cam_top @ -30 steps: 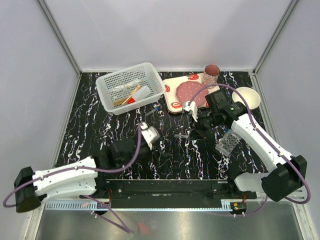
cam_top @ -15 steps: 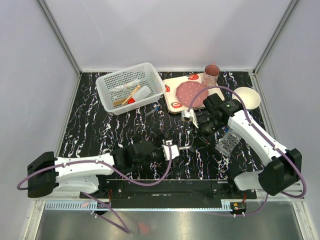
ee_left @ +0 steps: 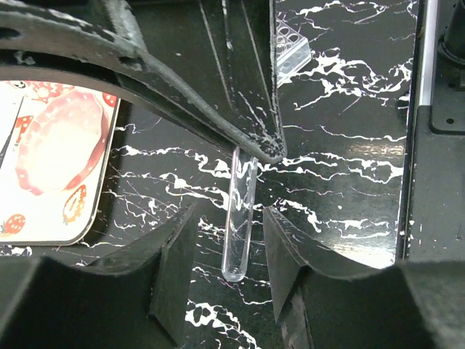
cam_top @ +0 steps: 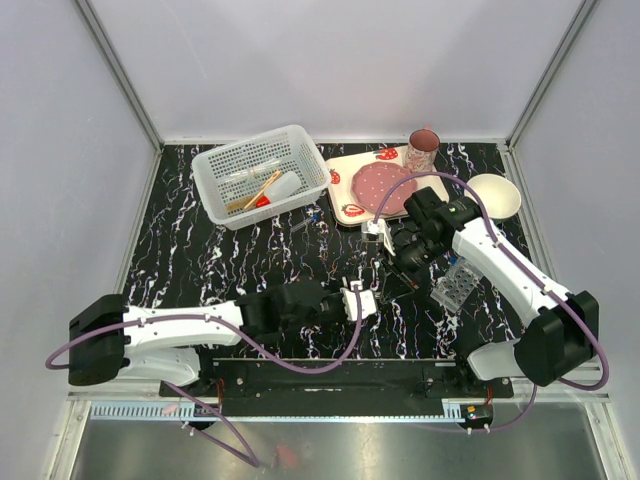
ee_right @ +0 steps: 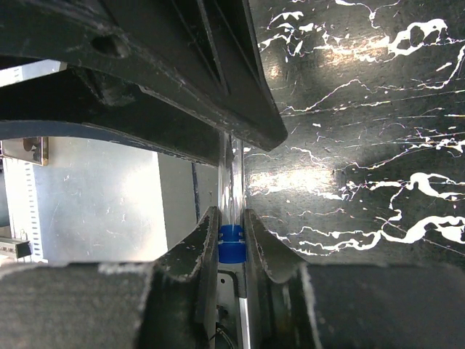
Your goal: Organize the chemistry lab equipment
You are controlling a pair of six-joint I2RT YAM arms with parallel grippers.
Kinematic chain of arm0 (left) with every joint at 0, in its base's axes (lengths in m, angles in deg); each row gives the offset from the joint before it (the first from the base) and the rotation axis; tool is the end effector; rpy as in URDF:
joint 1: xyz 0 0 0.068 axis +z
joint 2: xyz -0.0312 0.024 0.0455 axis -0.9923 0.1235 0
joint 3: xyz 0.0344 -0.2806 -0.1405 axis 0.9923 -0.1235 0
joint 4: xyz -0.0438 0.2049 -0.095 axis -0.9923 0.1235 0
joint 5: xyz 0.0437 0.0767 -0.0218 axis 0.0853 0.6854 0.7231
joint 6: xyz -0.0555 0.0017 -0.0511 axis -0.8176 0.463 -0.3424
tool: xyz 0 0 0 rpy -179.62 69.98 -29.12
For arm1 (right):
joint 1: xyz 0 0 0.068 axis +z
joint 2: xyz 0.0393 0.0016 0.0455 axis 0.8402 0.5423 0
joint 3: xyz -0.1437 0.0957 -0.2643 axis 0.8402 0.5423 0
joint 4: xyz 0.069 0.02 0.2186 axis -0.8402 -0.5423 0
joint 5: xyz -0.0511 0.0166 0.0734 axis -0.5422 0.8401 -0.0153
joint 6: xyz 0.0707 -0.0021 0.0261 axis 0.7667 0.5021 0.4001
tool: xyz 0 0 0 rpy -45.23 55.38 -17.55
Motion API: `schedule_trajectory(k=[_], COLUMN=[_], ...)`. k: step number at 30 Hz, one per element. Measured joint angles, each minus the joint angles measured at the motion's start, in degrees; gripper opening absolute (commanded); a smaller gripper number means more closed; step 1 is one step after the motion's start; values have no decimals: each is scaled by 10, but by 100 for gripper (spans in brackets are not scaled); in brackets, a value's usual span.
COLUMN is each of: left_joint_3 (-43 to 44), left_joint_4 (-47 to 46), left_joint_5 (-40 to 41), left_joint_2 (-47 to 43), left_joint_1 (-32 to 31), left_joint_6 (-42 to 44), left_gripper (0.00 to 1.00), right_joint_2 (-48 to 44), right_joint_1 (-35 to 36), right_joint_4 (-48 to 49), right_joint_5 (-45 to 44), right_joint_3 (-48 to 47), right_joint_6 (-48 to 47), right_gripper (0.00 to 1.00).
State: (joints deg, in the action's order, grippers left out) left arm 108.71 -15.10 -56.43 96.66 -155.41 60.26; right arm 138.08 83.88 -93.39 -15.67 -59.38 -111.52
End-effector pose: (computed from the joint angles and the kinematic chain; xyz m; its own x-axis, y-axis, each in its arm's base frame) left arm 0.0815 -0.2442 0.3114 0.2455 0.3805 -0.8916 0.9034 0.2438 0.3528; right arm 0.1540 0.1325 0.3256 -0.3219 -0.6774 -0.6615 -0.9099 0.0280 0.4140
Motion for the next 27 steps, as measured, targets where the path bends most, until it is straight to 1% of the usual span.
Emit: schedule_trajectory(k=[5, 6, 7, 10, 12, 13, 16, 18, 21, 22, 24, 25, 26, 27], left_joint_3=[2, 2, 4, 5, 9, 10, 13, 14, 14, 14, 14, 13, 10, 5], left_joint_4=[15, 19, 25, 34, 39, 41, 47, 48, 48, 47, 42, 39, 29, 19], left_joint_5=[0, 0, 1, 5, 7, 9, 11, 11, 11, 11, 12, 11, 12, 13], left_joint_2=[9, 11, 13, 18, 20, 20, 20, 20, 20, 20, 20, 19, 18, 16], left_joint_1=[-6, -7, -7, -7, -8, -8, -8, -9, -9, -9, -9, -9, -10, -10], left_joint_6=[4, 5, 6, 10, 11, 11, 10, 5, -6, -10, -24, -33, -46, -58], left_gripper=[45, 39, 34, 24, 20, 16, 8, 6, 5, 5, 4, 2, 0, 0], right_joint_2=[1, 1, 1, 1, 2, 2, 3, 3, 3, 3, 3, 2, 2, 2], right_joint_1=[0, 0, 0, 0, 0, 0, -1, -2, -7, -11, -26, -39, -52, -64], right_joint_4=[0, 0, 0, 0, 0, -1, -1, -1, -2, -2, -2, -2, -1, -1], right_joint_5=[0, 0, 0, 1, 3, 4, 7, 8, 13, 19, 39, 52, 65, 78], right_joint_3=[0, 0, 0, 0, 0, 0, 0, 0, 0, 0, 0, -1, -1, -2], right_joint_6=[2, 2, 3, 4, 4, 4, 6, 6, 9, 10, 17, 19, 23, 27], right_gripper=[14, 14, 14, 14, 14, 14, 14, 15, 34, 50, 67, 83, 89, 94])
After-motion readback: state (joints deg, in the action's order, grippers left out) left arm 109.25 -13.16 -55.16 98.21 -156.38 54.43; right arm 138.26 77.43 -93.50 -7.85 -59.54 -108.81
